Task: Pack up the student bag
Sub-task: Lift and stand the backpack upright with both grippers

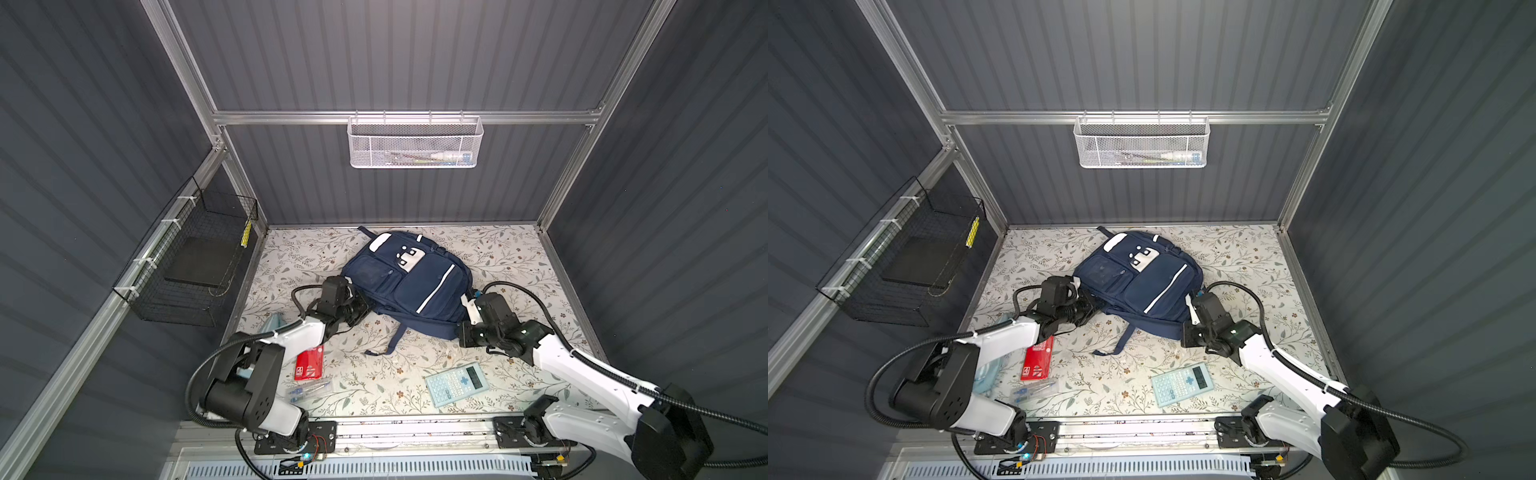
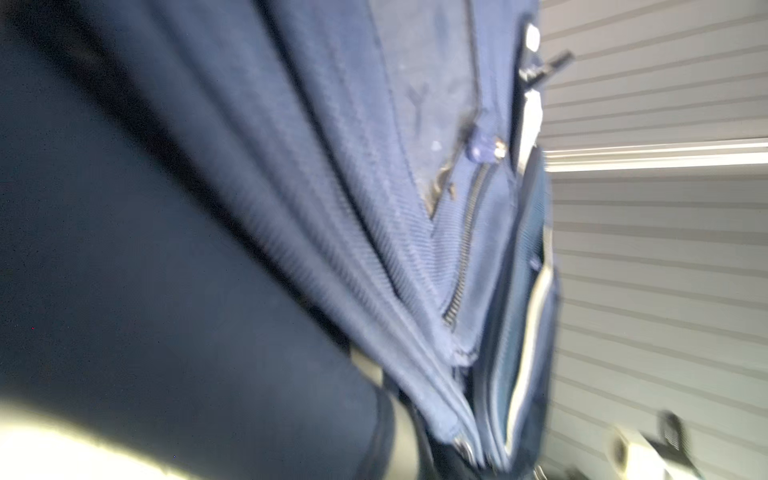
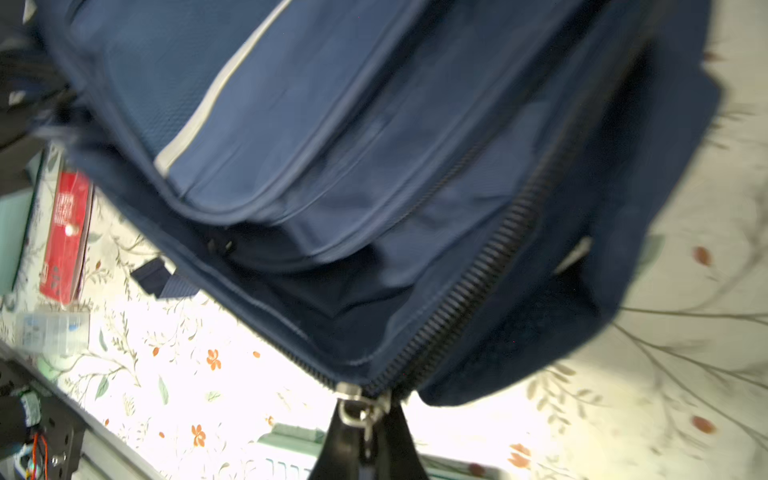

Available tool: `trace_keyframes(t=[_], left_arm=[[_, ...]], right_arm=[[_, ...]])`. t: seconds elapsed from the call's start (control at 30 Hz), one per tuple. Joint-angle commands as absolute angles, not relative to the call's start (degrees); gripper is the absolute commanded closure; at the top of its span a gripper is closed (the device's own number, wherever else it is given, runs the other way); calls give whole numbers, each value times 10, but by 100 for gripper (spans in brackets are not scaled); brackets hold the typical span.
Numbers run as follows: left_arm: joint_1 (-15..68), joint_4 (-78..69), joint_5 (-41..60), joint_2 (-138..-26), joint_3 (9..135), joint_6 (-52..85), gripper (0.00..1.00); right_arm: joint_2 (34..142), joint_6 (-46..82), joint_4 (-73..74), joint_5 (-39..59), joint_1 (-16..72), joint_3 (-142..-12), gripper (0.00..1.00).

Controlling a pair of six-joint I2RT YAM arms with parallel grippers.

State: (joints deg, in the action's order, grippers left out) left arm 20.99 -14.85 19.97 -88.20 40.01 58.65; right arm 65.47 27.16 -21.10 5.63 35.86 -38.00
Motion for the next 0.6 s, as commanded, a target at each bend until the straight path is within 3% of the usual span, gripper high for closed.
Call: trace_keyframes(t=[0.0,0.07,0.13,0.23,0.33,0.57], left_arm=[[191,-200,182,-897,434,555,49],[191,-206,185,-878,417,566,34],[191,-166,173,-837,400,559,28],[195,-99,147,-755,356,559,24],[245,-129,135,-709,285,630,24],[341,-239,88,-747,224,733,24]], right_arm=[[705,289,-203,42,430,-420,100],[751,303,-176,43,469,-451,100],[797,321,-135,44,497,-474,100],[870,335,-79,65,521,-519,100],[930,326,-68,62,544,-581,100],[969,332,-42,70,570,-620,100]])
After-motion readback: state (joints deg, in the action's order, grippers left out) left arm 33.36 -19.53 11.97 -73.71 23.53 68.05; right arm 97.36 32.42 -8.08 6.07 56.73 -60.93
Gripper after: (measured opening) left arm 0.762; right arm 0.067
